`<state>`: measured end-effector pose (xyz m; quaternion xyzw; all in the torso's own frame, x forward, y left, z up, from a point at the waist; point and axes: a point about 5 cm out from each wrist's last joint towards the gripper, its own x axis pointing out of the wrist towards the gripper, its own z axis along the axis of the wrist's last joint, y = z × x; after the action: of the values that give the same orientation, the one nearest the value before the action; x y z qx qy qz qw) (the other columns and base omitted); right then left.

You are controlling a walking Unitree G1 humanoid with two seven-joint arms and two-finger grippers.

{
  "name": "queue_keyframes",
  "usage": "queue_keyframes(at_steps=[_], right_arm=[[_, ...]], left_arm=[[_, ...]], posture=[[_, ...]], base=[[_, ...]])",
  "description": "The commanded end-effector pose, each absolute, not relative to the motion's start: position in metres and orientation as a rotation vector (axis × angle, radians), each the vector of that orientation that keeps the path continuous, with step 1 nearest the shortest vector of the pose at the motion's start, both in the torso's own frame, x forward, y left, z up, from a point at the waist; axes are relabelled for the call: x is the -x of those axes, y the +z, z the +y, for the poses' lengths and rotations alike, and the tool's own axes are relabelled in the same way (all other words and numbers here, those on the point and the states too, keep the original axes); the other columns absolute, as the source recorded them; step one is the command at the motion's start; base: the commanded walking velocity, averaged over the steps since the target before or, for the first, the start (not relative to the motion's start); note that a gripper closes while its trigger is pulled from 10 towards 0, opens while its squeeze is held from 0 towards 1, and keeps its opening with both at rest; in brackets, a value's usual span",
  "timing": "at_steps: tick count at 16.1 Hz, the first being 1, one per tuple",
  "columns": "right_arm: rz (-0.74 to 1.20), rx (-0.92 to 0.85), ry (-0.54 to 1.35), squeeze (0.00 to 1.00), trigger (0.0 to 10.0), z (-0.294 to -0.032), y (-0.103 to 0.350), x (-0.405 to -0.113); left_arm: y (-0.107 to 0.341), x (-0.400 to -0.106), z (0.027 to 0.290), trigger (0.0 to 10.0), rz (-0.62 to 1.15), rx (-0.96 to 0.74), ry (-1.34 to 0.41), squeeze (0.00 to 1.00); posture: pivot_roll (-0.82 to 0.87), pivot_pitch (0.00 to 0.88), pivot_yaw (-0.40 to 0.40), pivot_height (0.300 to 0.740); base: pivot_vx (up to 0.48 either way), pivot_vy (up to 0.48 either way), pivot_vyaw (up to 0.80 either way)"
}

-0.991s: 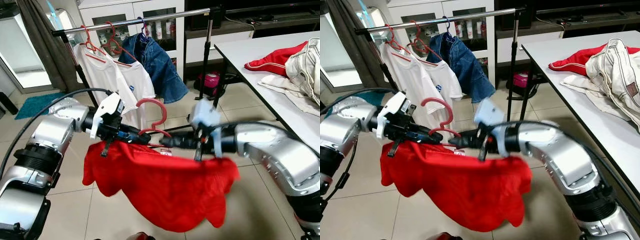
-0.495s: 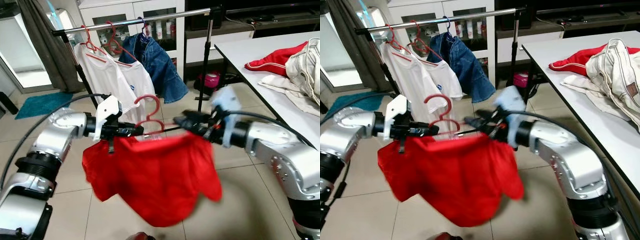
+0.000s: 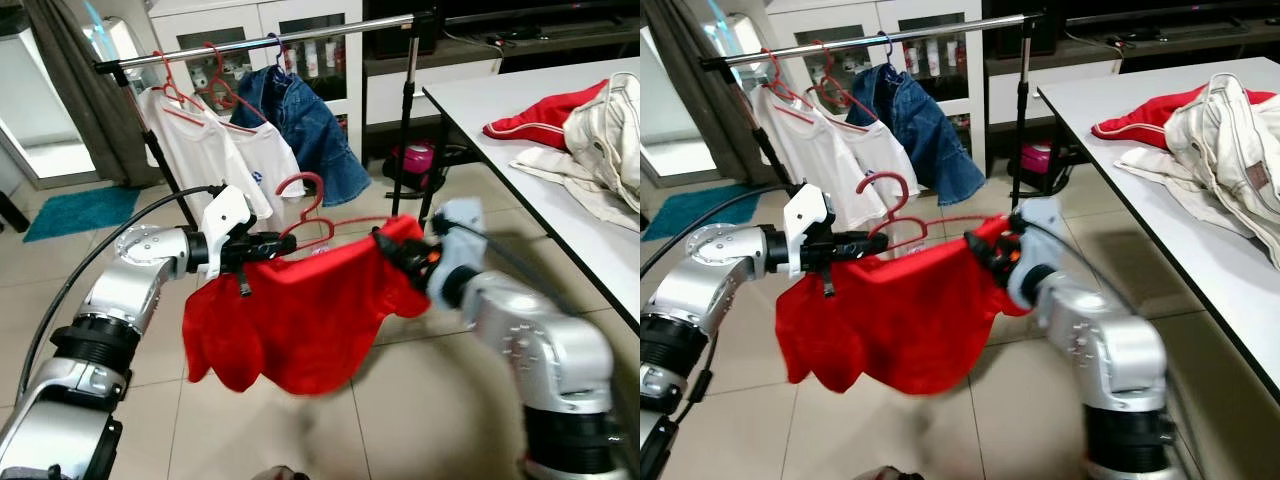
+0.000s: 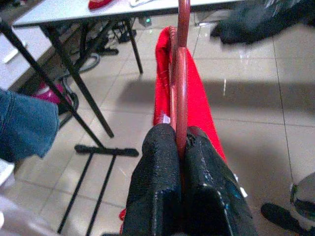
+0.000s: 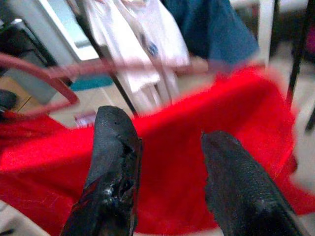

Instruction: Hang hanger

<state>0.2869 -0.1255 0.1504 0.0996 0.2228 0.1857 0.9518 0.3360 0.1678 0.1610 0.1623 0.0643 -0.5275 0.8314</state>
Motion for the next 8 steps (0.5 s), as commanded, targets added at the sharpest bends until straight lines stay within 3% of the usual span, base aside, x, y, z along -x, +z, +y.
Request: queue_keyframes(at_steps=[1, 5, 8], right_arm=[[0.485, -0.251, 0.342, 0.0, 10.0, -0.126, 0.15, -0.291], [0.537, -0.451, 0.27, 0.0, 10.0, -0.126, 0.15, -0.3], [0.547, -0.487, 0.247, 0.0, 10.0, -0.129, 0.154, -0.302]], left_arm=[[0.168, -0.335, 0.167, 0.0, 0.1, -0.359, -1.112, 0.0], [0.167, -0.332, 0.16, 0.0, 0.095, -0.378, -1.145, 0.0], [0.165, -0.332, 0.161, 0.0, 0.098, -0.392, -1.125, 0.0]], posture=[[-0.16, 0.0, 0.152, 0.719], [-0.16, 0.0, 0.152, 0.719], [-0.15, 0.0, 0.143, 0.719]], base=[[0.0, 0.0, 0.0], [0.0, 0.0, 0.0], [0.0, 0.0, 0.0]])
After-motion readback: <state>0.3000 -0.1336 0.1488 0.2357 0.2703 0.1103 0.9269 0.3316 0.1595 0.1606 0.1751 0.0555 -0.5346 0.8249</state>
